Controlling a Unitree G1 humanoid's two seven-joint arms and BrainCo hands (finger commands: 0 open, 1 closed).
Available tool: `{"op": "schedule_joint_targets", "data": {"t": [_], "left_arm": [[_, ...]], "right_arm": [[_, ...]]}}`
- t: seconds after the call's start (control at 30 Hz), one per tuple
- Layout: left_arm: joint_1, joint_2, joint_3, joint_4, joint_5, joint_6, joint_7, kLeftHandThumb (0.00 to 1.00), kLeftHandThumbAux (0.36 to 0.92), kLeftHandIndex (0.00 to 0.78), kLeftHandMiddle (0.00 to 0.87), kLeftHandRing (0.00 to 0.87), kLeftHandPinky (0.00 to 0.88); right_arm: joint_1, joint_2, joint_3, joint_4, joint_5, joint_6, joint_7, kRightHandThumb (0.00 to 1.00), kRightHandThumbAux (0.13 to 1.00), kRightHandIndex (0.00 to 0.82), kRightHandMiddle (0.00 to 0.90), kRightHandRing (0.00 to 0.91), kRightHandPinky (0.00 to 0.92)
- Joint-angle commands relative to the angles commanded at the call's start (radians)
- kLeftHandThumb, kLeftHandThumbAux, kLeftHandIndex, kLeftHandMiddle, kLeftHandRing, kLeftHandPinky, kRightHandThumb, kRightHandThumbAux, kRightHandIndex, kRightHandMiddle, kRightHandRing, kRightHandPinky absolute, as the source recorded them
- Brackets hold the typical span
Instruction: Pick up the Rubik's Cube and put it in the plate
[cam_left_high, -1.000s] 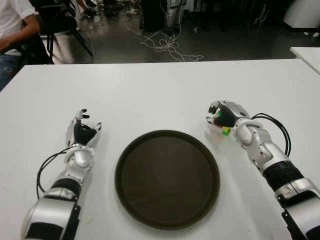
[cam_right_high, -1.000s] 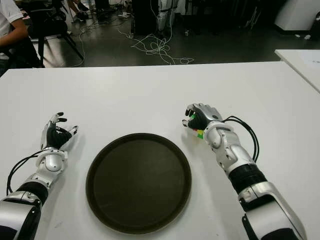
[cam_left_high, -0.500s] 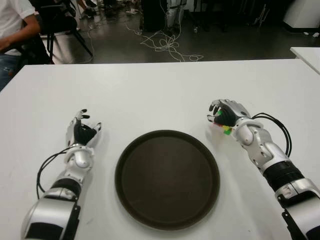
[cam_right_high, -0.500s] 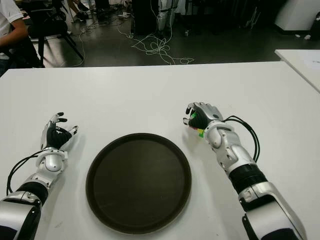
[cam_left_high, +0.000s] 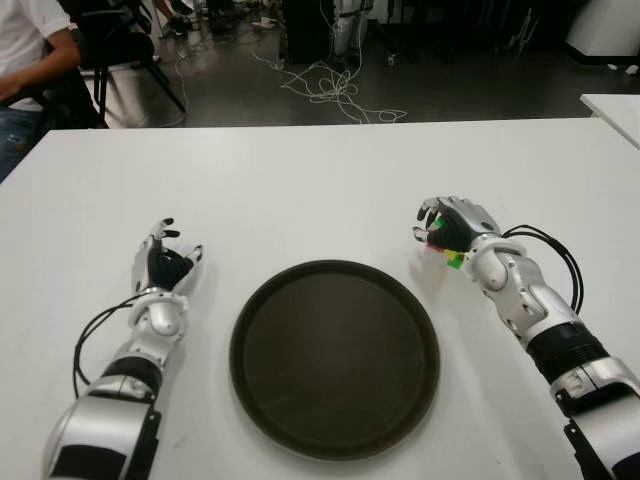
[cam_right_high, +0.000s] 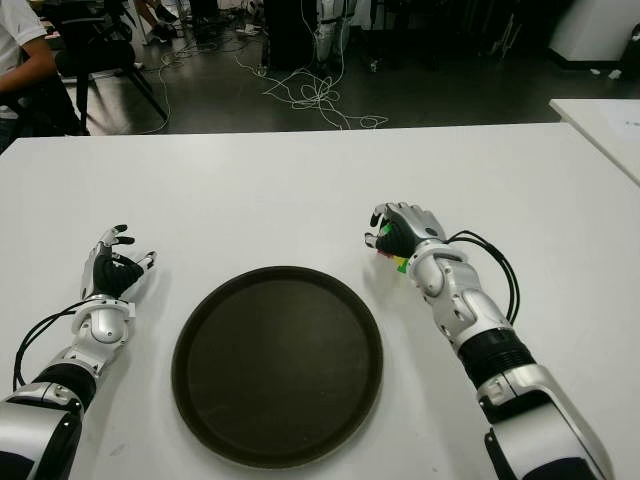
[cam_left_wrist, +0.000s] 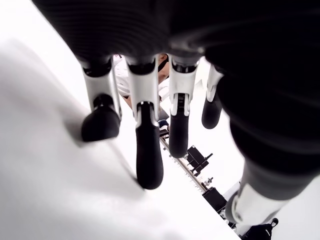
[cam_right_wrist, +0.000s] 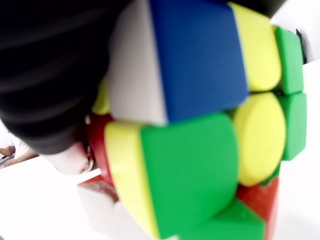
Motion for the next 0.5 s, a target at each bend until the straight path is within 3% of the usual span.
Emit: {"op": "schedule_joint_targets", "data": {"t": [0.27,0.5], "left_arm": [[-0.001,-0.002,0.01,0.002,-0.01,-0.009,-0.016,0.273,0.746,0.167,0.279,0.318,0.358],[0.001,-0.004,0.015,-0.001,-0.011,-0.01,-0.018,0.239,0.738,0.164,0.285,0.32,0.347]], "right_arm": [[0.008,0.016,-0.011,-0.04,-0.019,-0.012,-0.104,0.683,0.723,0.419,0.669,0.707,0.723],[0.009,0.029,-0.019,-0.047,-0.013,-0.016,-0.144,0.686,0.722,0.422,0.664,0.694,0.7]]}}
